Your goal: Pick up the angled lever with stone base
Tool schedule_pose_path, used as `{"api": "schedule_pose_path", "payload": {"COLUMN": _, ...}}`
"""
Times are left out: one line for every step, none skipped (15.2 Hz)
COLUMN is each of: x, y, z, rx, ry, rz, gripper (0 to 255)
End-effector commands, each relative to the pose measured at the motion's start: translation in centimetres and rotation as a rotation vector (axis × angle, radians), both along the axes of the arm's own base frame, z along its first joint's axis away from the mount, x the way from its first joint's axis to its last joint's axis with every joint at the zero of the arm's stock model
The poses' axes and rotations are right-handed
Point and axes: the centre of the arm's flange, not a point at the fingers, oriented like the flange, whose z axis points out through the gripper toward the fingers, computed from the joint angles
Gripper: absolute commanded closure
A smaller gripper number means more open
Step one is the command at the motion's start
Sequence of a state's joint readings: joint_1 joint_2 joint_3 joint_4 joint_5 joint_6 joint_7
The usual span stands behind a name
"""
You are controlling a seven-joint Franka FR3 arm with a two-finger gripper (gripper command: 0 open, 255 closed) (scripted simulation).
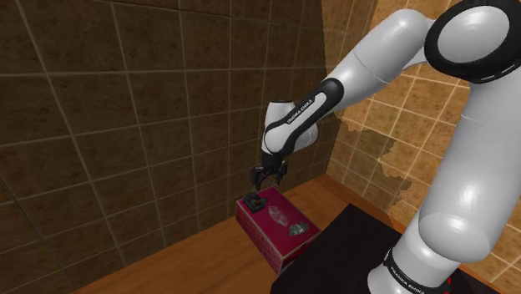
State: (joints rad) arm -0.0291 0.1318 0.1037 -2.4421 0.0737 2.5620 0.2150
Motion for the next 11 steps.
{"api": "schedule_pose_path", "payload": {"x": 1.6, "y": -0.3, "z": -2.2, "rx": -0.003, "ry": -0.006, "rz": -0.008, "gripper": 0}}
{"api": "schedule_pose_path", "payload": {"x": 2.4, "y": -0.3, "z": -3.3, "rx": -0.005, "ry": -0.009, "rz": -0.012, "gripper": 0}}
{"api": "schedule_pose_path", "payload": {"x": 3.1, "y": -0.4, "z": -4.4, "rx": -0.006, "ry": -0.011, "rz": -0.016, "gripper": 0}}
{"api": "schedule_pose_path", "payload": {"x": 3.8, "y": -0.4, "z": -5.4, "rx": -0.008, "ry": -0.014, "rz": -0.020, "gripper": 0}}
{"api": "schedule_pose_path", "payload": {"x": 4.4, "y": -0.4, "z": -6.2, "rx": -0.009, "ry": -0.015, "rz": -0.023, "gripper": 0}}
{"api": "schedule_pose_path", "payload": {"x": 4.4, "y": -0.4, "z": -6.8, "rx": -0.009, "ry": -0.015, "rz": -0.023, "gripper": 0}}
{"api": "schedule_pose_path", "payload": {"x": 4.4, "y": -0.4, "z": -7.3, "rx": -0.009, "ry": -0.015, "rz": -0.023, "gripper": 0}}
{"api": "schedule_pose_path", "payload": {"x": 4.4, "y": -0.4, "z": -7.8, "rx": -0.009, "ry": -0.015, "rz": -0.023, "gripper": 0}}
{"api": "schedule_pose_path", "payload": {"x": 4.4, "y": -0.4, "z": -8.3, "rx": -0.009, "ry": -0.015, "rz": -0.023, "gripper": 0}}
{"api": "schedule_pose_path", "payload": {"x": 4.4, "y": -0.4, "z": -8.9, "rx": -0.009, "ry": -0.015, "rz": -0.023, "gripper": 0}}
{"api": "schedule_pose_path", "payload": {"x": 4.4, "y": -0.4, "z": -9.4, "rx": -0.009, "ry": -0.015, "rz": -0.023, "gripper": 0}}
